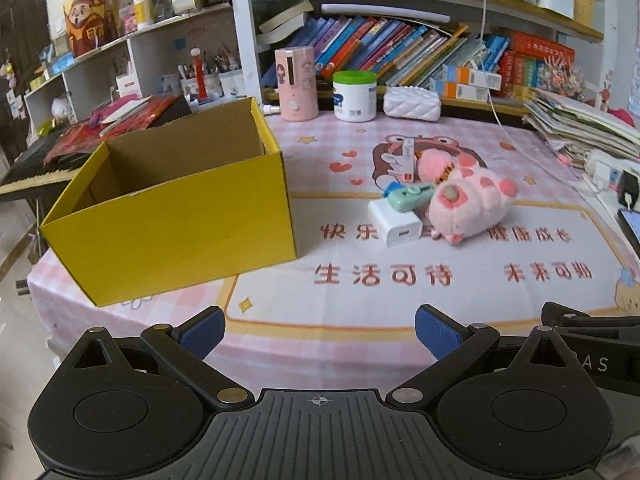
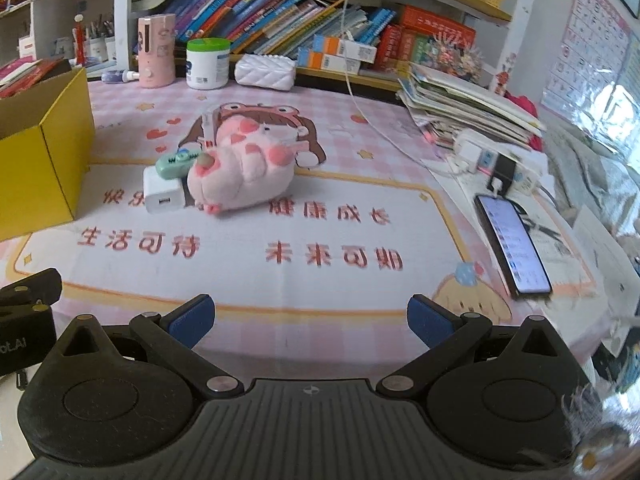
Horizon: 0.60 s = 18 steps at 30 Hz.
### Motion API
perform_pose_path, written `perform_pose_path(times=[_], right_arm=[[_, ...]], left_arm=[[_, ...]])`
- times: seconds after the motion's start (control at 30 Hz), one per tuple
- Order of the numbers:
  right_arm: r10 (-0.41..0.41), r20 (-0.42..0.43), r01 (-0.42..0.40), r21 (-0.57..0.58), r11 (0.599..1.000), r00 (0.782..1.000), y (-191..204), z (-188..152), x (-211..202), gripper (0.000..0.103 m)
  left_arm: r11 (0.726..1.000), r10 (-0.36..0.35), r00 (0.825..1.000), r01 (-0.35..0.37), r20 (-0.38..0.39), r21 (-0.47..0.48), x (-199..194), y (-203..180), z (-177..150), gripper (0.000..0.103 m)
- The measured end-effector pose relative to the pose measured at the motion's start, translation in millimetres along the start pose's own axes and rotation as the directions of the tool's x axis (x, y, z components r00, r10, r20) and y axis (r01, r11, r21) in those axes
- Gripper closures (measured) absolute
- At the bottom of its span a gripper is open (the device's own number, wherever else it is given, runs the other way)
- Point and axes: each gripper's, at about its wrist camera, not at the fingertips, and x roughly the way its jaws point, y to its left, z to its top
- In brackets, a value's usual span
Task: Organize objects
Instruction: 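Withdraw both open tools from the box back over the table, then grasp the pink plush pig with the right tool while the left tool reaches the white charger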
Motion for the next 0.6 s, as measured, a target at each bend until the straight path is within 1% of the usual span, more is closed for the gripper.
perform_pose_path(times=[0.13,0.33,0.6], right_arm=[[0.035,0.008,-0.035,-0.011,0.999,0.999,-4.7,16.9,15.3,0.0],[0.096,0.028,-0.095,-0.03,0.995,0.995,-10.6,40.9,36.9,0.0],[0.179,0.033,-0.178,-0.024,0.984,0.983,-16.4,71.8,69.3,0.0]], left_arm=[[1.0,0.007,1.0,-0.007,-0.008,-0.017,12.6,-6.5,9.9,0.001],[0.998,0.036,0.999,-0.037,-0.021,-0.053,32.1,-13.3,24.5,0.001],[0.991,0.089,0.994,-0.094,-0.058,-0.091,51.7,-18.6,38.2,0.001]])
